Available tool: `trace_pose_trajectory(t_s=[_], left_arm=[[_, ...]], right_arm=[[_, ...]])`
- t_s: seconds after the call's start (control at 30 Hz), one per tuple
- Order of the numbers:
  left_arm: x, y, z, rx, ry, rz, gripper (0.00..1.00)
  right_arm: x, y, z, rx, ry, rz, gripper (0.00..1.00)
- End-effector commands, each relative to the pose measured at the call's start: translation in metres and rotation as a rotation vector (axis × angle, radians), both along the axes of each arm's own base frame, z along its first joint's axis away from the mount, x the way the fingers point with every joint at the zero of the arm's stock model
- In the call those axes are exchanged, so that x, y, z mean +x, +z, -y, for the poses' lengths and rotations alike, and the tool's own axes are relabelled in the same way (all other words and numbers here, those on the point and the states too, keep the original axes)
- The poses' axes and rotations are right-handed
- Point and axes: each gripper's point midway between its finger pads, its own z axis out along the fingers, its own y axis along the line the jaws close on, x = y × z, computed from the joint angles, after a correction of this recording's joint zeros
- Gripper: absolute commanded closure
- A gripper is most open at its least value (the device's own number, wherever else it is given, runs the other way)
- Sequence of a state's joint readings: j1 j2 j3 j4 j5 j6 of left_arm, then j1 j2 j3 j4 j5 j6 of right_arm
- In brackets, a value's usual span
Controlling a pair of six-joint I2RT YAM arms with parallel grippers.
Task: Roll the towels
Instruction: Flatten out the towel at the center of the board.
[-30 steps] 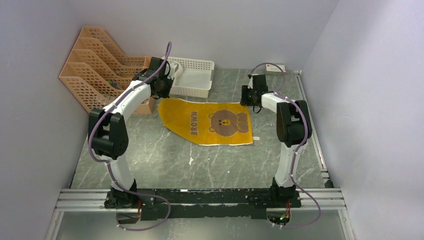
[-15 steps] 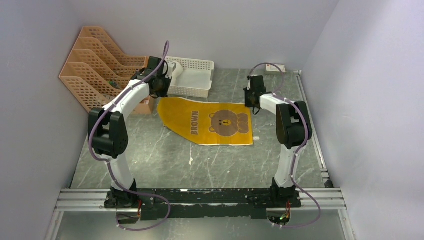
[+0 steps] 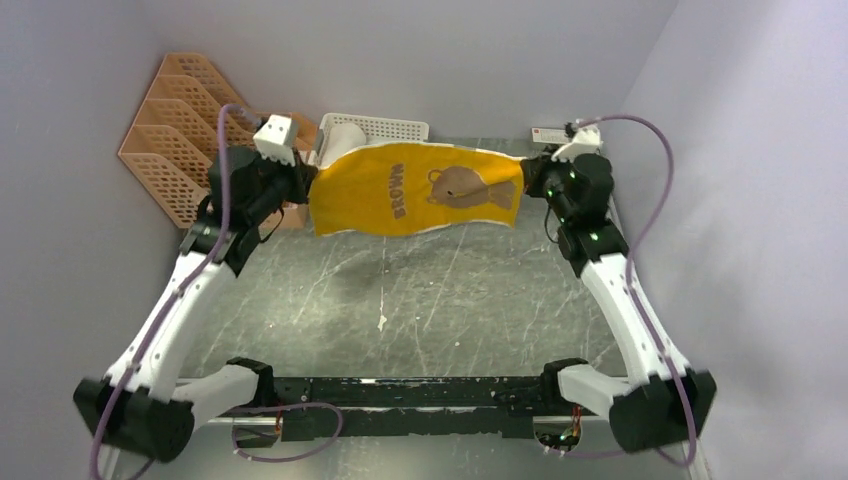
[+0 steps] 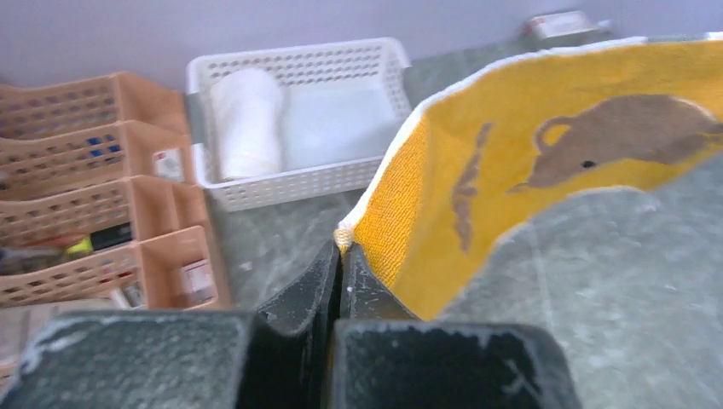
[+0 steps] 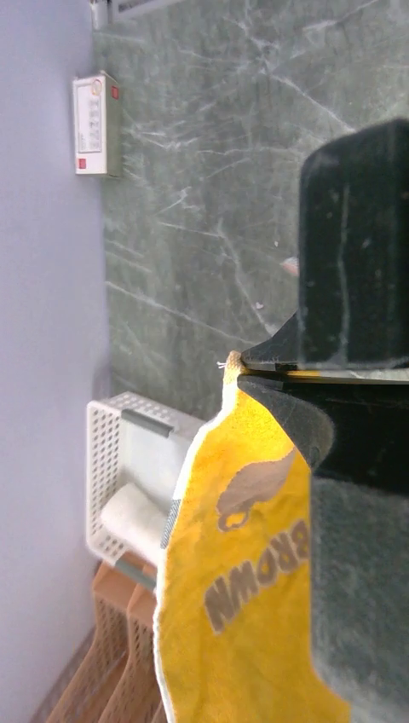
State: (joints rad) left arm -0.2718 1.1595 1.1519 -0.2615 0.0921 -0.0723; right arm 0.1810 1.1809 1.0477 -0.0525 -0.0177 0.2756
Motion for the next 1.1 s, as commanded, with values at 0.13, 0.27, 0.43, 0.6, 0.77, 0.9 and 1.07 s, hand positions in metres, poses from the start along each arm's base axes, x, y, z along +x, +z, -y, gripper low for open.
trace_pose_trajectory(t_s=[0.13,0.27,0.43,0.6,0.77,0.9,1.07], left_arm=[[-0.109,-0.011,0.029,-0.232,-0.266,0.064,0.93],[-0.148,-0.025,0.019,-0.252,-0.262,0.066,0.93],[-0.147,-0.058,0.013,-0.244,-0.208,-0.047,0.93],[-0.106,-0.118,0.020,-0.230,-0.123,-0.285,0.93],[-0.058,-0.176,0.016,-0.182,0.007,-0.434,0.93],[-0.016,-0.207,0.010,-0.125,0.108,-0.480,0.93],[0.044,-0.241,0.019,-0.102,0.111,-0.541,0.88]], right_arm=[[-0.118,0.010,0.003,0.083,0.071,0.005,1.00],[-0.157,0.007,0.009,0.121,0.062,0.019,1.00],[-0.156,-0.007,0.020,0.121,-0.007,-0.003,1.00],[-0.122,-0.050,0.026,0.123,-0.100,-0.109,1.00],[-0.078,-0.091,0.035,0.158,-0.221,-0.167,1.00],[-0.040,-0.137,0.044,0.186,-0.292,-0.239,1.00],[0.006,-0.180,0.073,0.275,-0.392,-0.297,1.00]])
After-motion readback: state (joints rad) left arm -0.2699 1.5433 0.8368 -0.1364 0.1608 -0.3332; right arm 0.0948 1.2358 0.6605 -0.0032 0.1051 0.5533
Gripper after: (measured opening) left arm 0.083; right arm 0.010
